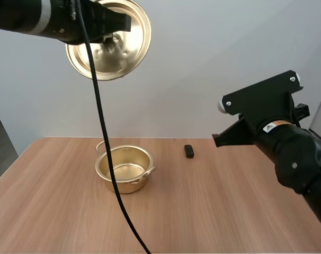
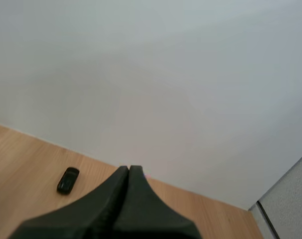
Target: Open the pot, put the car inside, and close it
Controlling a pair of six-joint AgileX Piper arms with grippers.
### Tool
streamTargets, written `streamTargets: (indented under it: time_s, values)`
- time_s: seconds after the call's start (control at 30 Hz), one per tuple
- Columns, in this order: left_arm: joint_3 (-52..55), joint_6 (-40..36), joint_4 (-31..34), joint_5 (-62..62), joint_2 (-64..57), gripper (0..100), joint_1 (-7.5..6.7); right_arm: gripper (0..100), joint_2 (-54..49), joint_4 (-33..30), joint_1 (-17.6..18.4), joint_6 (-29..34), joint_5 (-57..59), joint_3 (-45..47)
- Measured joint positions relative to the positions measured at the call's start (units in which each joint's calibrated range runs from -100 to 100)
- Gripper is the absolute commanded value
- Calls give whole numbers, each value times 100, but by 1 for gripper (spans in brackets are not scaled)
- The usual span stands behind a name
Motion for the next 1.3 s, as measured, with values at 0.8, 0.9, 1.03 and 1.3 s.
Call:
streamTargets:
  time_s: [0.8,0.9,1.03,1.3]
  values:
    - [0,375,633,155,-1372,0,201,81,4618,964,769,13,192,-2947]
    - [0,374,729,160,-1372,0,201,81,5214,1129,769,13,538,-3202]
    - [0,374,904,236,-1372,0,201,81,5973,1158,769,13,800,-3559]
    - [0,374,1113,278,-1372,0,201,81,7300,1144,769,13,807,-4007]
